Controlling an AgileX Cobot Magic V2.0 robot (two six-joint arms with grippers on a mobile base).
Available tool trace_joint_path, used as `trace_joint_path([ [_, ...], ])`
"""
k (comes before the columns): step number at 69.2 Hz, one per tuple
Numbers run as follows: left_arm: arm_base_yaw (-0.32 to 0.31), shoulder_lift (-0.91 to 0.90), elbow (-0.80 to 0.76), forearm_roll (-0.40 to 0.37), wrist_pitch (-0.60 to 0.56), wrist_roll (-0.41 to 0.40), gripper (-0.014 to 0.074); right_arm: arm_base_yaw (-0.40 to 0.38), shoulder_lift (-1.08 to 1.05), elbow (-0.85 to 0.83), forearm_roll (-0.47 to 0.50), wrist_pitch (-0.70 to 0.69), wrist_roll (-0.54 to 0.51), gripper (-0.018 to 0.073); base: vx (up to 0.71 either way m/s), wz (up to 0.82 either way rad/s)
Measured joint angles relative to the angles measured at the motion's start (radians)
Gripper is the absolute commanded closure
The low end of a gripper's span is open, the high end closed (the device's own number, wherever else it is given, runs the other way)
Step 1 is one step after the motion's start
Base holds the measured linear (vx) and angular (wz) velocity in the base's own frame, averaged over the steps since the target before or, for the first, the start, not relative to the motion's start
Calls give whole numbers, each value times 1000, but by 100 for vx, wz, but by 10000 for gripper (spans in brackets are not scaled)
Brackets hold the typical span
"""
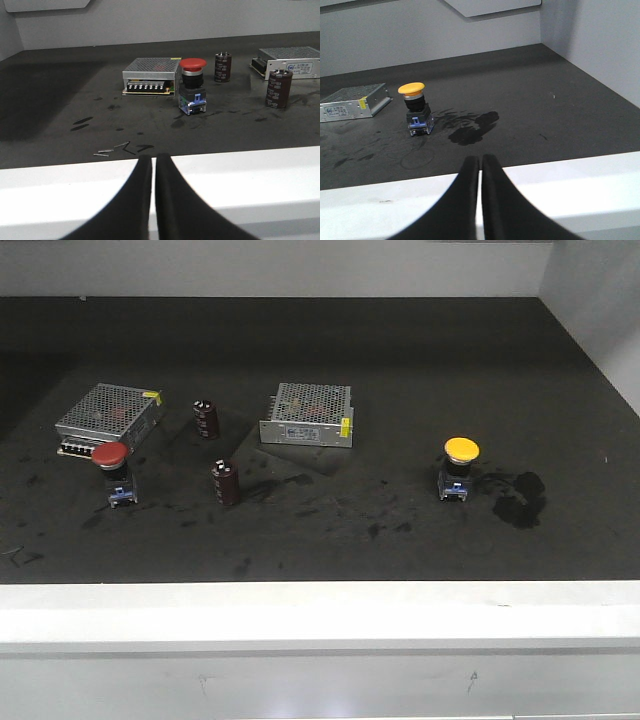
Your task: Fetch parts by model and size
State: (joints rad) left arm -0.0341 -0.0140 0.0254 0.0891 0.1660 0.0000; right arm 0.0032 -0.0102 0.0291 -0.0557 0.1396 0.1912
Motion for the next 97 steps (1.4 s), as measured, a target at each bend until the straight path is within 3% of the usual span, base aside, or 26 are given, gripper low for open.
trace_joint_path([
  [97,0,0,0,0,0,0,603,0,0,0,1,-2,-16,568,0,0],
])
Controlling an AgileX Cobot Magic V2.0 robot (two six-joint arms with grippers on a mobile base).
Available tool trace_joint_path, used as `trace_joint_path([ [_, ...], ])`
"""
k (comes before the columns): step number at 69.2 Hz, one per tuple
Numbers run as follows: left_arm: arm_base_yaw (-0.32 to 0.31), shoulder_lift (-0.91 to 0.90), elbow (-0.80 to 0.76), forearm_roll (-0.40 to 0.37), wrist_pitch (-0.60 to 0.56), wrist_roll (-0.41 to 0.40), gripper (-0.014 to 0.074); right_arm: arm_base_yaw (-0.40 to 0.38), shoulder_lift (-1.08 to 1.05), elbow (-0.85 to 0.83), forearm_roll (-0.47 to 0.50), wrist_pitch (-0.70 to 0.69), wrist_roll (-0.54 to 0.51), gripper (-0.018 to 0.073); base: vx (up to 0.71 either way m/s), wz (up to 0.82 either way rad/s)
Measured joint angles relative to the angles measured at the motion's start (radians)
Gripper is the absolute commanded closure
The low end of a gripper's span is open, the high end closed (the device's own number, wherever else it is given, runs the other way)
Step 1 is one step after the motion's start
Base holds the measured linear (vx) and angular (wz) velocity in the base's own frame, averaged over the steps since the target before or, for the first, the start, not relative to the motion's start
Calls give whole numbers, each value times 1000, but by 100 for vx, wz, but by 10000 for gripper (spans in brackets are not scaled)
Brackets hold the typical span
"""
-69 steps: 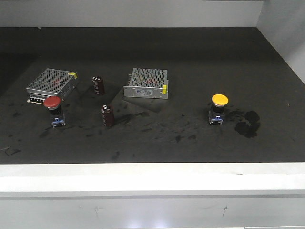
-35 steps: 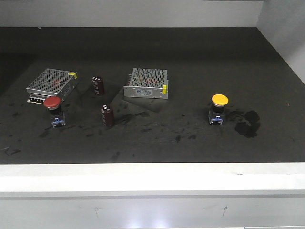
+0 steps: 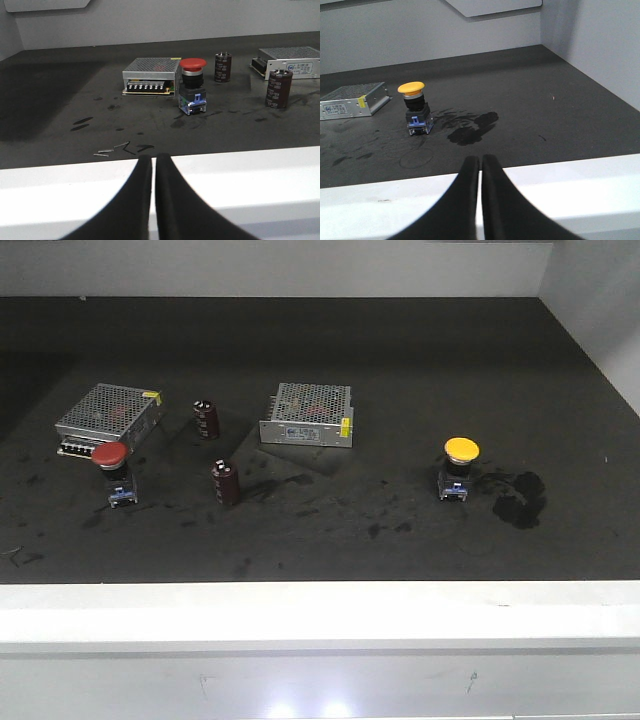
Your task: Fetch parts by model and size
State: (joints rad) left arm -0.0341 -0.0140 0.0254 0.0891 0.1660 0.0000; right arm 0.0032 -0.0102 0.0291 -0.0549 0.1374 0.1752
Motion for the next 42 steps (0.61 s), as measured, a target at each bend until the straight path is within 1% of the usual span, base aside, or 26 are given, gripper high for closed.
trace_joint_path([
  [9,0,0,0,0,-34,0,603,0,0,0,4,-45,-3,567,0,0],
  [14,0,0,0,-7,-93,0,603,0,0,0,-1,-103,-13,567,0,0],
  [21,0,0,0,-9,-227,-6,603,0,0,0,-30,-203,-29,565,0,0],
  [23,0,0,0,-9,-249,-12,603,0,0,0,-41,-233,-31,566,0,0],
  [28,0,0,-21,-9,-293,-37,603,0,0,-24,-73,-243,-33,566,0,0],
  [36,0,4,-142,-9,-294,-81,603,0,13,-139,-130,-230,-34,566,0,0],
  [42,0,55,-297,-9,-259,-119,603,0,64,-254,-163,-216,-35,566,0,0],
])
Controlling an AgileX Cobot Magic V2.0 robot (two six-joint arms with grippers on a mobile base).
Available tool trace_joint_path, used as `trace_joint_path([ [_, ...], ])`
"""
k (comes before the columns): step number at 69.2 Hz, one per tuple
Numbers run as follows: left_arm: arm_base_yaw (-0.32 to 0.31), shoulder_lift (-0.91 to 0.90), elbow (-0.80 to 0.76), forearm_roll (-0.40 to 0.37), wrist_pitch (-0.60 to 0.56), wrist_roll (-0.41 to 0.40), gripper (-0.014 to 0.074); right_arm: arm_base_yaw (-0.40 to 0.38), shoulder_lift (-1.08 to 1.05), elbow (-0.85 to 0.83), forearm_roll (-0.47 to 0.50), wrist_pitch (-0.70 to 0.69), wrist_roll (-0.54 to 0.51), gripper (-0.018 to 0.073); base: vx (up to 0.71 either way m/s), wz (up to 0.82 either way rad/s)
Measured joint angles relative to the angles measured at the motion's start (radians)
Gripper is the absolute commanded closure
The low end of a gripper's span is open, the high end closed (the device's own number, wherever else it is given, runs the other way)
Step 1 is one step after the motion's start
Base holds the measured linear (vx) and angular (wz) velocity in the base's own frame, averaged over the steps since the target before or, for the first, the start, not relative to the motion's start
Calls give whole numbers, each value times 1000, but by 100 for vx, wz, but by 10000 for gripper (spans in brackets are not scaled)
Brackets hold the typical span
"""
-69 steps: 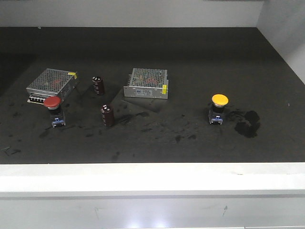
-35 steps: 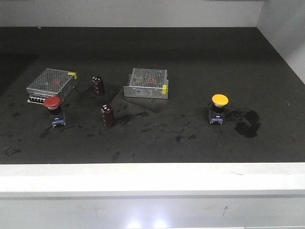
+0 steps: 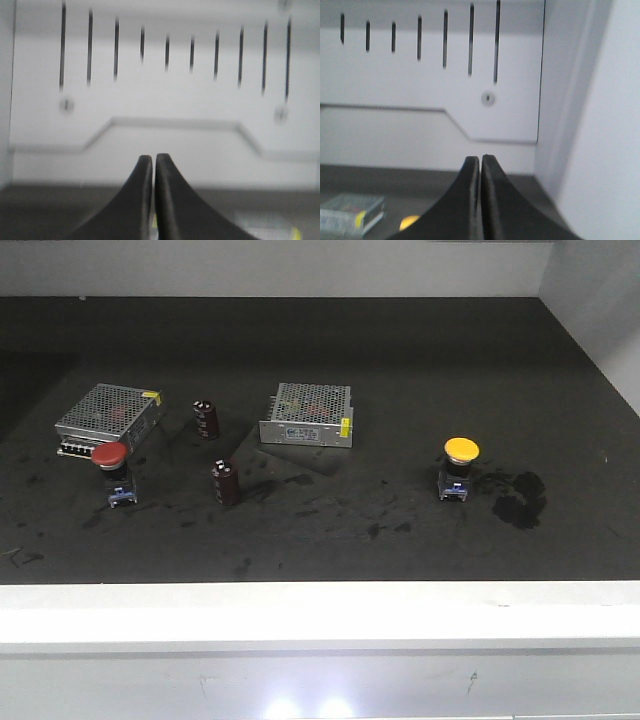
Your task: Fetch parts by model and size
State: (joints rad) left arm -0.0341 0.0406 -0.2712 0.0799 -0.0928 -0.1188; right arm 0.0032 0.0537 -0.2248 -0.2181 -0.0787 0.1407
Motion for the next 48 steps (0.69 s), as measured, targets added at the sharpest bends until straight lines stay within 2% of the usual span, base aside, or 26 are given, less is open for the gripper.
trace_joint_path([
  [15,0,257,-428,0,179,-22,603,0,224,-303,-13,25,1,566,0,0],
  [25,0,461,-635,0,280,1,603,0,386,-454,-13,26,10,566,0,0],
  [33,0,587,-714,0,327,18,596,0,497,-511,-13,28,11,563,0,0],
  [48,0,743,-726,-2,443,63,522,0,643,-522,-13,68,12,531,0,0],
])
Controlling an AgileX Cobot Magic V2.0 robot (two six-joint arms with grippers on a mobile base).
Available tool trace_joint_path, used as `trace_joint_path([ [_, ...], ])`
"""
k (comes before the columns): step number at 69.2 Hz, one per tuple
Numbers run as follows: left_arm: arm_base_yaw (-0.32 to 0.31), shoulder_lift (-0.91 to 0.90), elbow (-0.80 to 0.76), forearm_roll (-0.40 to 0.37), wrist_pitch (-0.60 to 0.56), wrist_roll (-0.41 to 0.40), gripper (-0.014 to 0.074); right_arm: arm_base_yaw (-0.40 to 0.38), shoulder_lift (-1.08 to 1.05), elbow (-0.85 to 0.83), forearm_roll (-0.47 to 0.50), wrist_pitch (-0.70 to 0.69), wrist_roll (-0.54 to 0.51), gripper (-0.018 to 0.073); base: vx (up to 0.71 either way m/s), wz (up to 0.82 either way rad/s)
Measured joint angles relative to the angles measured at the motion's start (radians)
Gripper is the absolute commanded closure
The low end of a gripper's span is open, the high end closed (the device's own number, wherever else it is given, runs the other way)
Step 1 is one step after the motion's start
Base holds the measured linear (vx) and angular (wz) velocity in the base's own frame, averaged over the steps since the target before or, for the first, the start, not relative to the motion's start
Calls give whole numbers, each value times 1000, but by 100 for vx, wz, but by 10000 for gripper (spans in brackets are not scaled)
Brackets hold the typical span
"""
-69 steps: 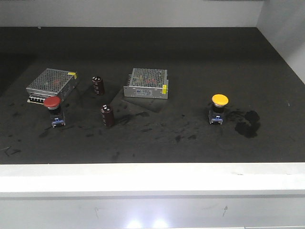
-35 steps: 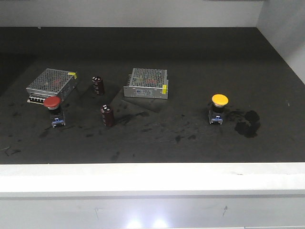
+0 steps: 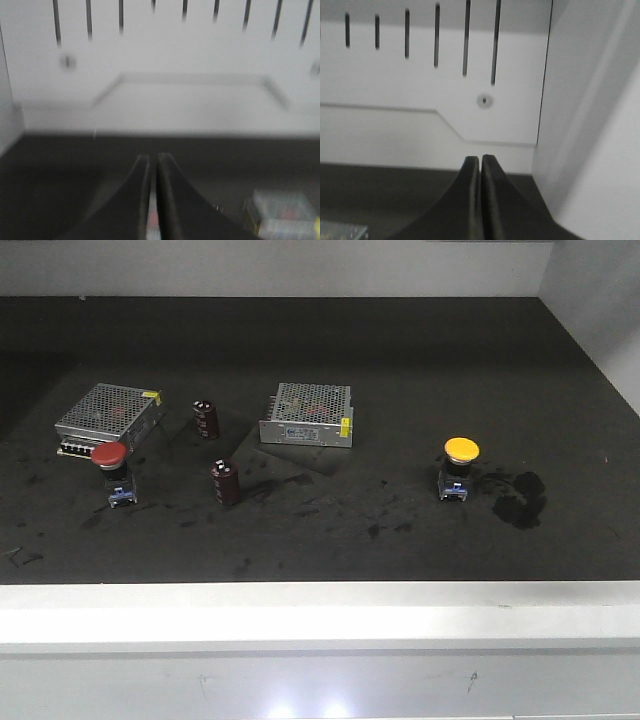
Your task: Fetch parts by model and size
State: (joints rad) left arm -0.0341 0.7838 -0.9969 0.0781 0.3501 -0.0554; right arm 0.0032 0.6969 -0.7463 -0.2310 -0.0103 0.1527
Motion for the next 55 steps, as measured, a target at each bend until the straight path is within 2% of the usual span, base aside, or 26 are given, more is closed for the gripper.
trace_joint_path([
  [5,0,38,0,0,58,25,458,0,27,0,2,22,0,496,0,0],
  [11,0,72,0,0,127,55,338,0,47,0,10,47,1,421,0,0],
  [18,0,89,0,-5,179,64,146,0,55,0,21,84,1,308,0,0],
  [27,0,89,0,-10,223,67,-137,0,55,0,24,125,1,87,0,0],
  [33,0,89,0,-12,244,69,-136,0,55,0,24,150,1,-59,0,0],
  [40,0,89,0,-12,268,70,-120,0,55,0,24,179,2,-172,0,0],
  [55,0,89,0,-17,277,69,-66,0,55,0,29,200,2,-152,0,0],
])
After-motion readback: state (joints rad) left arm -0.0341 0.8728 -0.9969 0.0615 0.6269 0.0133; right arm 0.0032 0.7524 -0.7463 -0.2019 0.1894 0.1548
